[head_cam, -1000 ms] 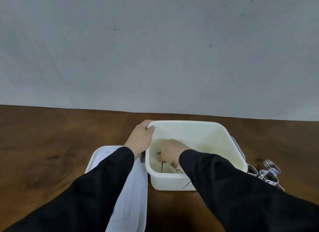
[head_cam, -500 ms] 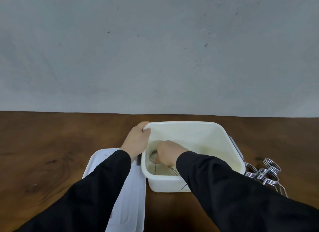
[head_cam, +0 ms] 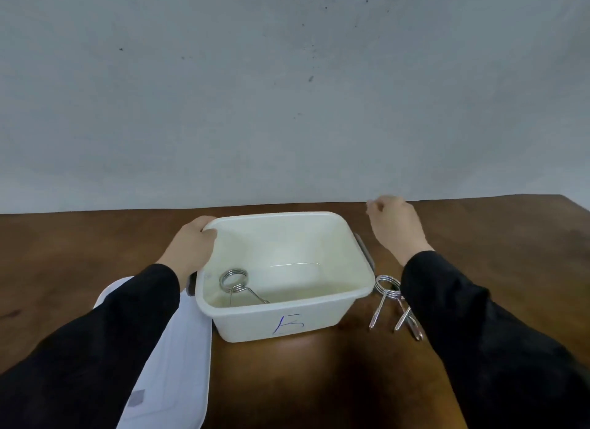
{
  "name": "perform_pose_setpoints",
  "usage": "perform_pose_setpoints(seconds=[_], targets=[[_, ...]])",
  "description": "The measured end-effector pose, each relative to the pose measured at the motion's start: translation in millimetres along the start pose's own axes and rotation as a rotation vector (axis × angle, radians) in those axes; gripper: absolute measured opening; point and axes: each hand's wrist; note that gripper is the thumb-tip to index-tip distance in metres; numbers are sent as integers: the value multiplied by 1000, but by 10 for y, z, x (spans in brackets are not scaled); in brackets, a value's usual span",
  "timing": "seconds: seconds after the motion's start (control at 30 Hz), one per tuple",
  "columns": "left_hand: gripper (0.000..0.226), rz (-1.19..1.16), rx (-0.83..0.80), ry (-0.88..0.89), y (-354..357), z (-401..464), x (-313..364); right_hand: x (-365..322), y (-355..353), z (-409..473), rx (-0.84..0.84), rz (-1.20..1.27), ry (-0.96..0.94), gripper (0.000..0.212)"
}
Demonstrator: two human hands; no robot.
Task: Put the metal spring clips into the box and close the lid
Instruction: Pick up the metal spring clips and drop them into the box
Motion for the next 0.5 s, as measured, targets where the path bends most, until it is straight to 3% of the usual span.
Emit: perform_pose_setpoints(seconds=[0.07, 0.13, 0.2, 0.37, 0.5], targets=[[35, -6, 5, 8, 10, -10, 4, 344, 52, -70, -167, -166, 96, 32], [34, -4, 10, 19, 16, -3, -4, 553, 175, -215, -458, -356, 138, 31], [32, -1, 14, 19, 20, 3, -14, 655, 299, -358, -597, -476, 146, 28], [32, -26, 7, 4, 17, -10, -6, 750, 509, -473, -461, -600, 152, 23], [31, -28, 6, 19, 17, -39, 23, 699, 561, -524, -477, -547, 69, 25]])
Point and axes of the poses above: each hand's wrist, its own z-axis towards the middle knuckle, its own y-axis out of the palm, x = y × z, and after that the axes turned 3 degrees about x, right-handed
